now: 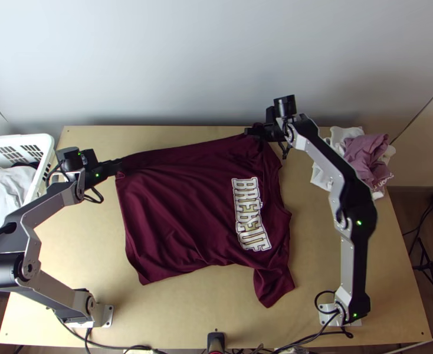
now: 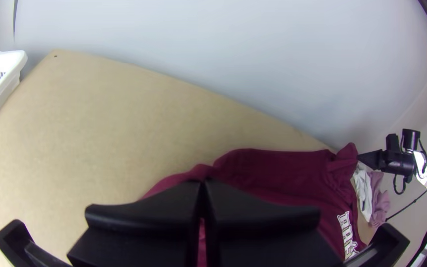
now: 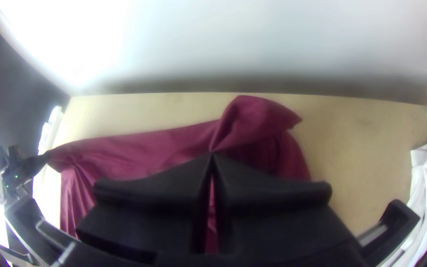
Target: Fold the t-shirt
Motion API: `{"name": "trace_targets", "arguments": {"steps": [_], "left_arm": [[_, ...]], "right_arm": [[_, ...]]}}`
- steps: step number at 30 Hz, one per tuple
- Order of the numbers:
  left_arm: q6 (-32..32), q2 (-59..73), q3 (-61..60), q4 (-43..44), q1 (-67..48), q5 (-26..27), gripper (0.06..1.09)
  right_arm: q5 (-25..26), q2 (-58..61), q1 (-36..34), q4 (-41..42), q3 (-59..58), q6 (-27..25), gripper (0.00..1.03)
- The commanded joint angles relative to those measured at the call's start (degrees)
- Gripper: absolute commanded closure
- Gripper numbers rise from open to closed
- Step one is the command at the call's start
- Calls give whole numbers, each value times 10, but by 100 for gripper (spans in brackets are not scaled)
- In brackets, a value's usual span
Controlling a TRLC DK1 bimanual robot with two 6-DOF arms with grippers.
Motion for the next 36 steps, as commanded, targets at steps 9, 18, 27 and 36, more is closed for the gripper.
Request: {"name": "trace_targets", "arguments": {"steps": [9,18,27,36], "left_arm": [[-7,-6,8,2,-6,-18,105],[-12,-110,-54,-34,-17,-10,105],[8,-224,-96,-129,-19,6,105],[42,-265,-151,-168,-25,7,105]], "right_arm": [[30,-255,51,21,-209,34,100],[43,-403,65,16,-329,67,100],[43,-504,73,15,-446,80,100],[43,-527,117,31,-588,65,100]]}}
